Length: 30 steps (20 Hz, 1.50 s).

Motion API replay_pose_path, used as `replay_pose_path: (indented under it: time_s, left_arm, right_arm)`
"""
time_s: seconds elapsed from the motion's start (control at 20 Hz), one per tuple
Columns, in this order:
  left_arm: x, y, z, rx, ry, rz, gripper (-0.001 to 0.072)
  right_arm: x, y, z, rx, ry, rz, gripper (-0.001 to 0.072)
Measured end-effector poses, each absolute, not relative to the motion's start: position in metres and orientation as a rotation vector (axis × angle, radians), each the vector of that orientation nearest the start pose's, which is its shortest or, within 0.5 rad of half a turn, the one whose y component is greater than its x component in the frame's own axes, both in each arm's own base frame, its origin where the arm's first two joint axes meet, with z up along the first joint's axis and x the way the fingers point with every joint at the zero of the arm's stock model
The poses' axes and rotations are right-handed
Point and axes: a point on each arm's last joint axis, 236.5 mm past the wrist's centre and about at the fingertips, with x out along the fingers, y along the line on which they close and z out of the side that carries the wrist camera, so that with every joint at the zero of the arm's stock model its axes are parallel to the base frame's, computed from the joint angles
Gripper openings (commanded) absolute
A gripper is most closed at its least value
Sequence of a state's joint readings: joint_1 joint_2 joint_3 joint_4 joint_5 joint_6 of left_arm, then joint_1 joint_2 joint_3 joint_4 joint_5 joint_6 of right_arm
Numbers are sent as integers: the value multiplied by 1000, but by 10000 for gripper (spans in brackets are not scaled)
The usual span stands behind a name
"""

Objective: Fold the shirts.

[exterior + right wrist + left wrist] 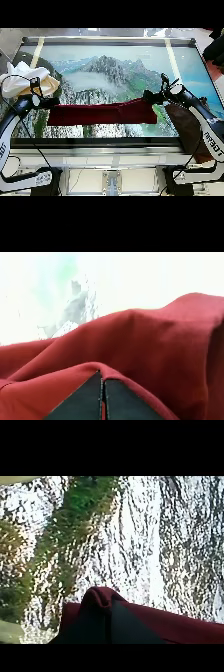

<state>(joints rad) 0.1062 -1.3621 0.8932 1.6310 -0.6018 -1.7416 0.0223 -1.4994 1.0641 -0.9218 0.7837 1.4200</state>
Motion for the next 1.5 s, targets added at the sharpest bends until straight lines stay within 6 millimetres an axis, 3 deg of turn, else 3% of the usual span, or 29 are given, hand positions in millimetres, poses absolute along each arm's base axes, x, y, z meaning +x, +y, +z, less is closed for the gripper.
replay_pose_path:
  time_s: [0.05, 0.1, 0.15, 0.2, 0.25, 0.45, 0.5, 0.55, 0.7, 0.8, 0.85, 1.0, 1.3, 1.5]
  left_arm:
    - [419, 53, -75, -144, 1061, 197, 15]
    - [420, 53, -77, -142, 1061, 200, 29]
    - [422, 53, -77, -142, 1057, 201, 142]
    - [422, 52, -77, -141, 1055, 201, 435]
    - [423, 52, -75, -142, 1050, 201, 637]
    - [418, 52, -42, -143, 1011, 207, 639]
    - [416, 52, -28, -143, 989, 208, 639]
    - [414, 52, -13, -142, 962, 209, 639]
    - [412, 49, 29, -139, 867, 199, 639]
    - [411, 46, 51, -135, 812, 189, 639]
    - [411, 44, 60, -133, 789, 182, 639]
    - [412, 28, 72, -80, 759, 128, 635]
    - [414, -25, 68, 74, 765, -37, 626]
    - [412, -66, 58, 131, 782, -137, 625]
  right_arm:
    - [442, 110, -60, 533, 1158, 220, 9]
    - [444, 109, -62, 532, 1158, 217, 57]
    - [445, 109, -62, 531, 1155, 216, 193]
    - [446, 108, -62, 527, 1154, 216, 316]
    - [447, 109, -59, 524, 1156, 223, 342]
    - [443, 109, -16, 426, 1151, 288, 347]
    - [439, 103, -2, 367, 1145, 295, 413]
    - [435, 95, 8, 310, 1142, 290, 485]
    - [420, 56, 22, 237, 1178, 213, 495]
    - [407, 33, 16, 274, 1248, 182, 532]
    - [402, 24, 10, 315, 1281, 183, 618]
    - [395, 14, -13, 467, 1366, 235, 638]
    - [389, 23, -65, 626, 1478, 377, 638]
    - [391, 39, -81, 667, 1490, 464, 636]
